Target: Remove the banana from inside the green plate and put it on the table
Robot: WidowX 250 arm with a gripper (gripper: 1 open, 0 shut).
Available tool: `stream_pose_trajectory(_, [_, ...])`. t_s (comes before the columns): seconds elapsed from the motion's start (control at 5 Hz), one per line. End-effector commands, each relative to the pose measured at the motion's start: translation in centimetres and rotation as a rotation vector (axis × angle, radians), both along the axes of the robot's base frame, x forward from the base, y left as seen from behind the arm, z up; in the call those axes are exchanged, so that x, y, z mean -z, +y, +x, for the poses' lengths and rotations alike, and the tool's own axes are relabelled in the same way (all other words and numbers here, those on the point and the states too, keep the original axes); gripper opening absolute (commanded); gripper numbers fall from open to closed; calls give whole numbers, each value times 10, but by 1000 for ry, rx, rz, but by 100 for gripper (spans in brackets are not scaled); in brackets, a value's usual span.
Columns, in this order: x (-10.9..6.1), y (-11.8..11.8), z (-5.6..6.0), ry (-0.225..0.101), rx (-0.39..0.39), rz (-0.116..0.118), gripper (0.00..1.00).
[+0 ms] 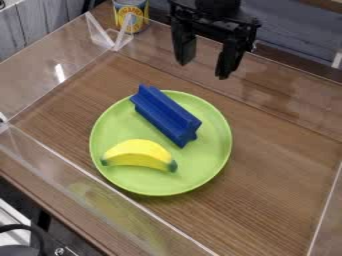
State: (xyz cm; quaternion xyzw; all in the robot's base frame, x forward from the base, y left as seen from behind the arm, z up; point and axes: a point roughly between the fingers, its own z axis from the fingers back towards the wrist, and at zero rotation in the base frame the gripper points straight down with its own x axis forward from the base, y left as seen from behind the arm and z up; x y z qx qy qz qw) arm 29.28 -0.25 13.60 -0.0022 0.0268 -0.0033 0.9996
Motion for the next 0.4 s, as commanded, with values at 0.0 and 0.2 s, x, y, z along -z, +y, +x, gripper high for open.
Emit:
stream_pose_trajectory(0.0, [6, 0, -7, 14, 61, -2, 100])
stream_pose_trajectory(0.2, [7, 6, -31, -2, 231, -3, 100])
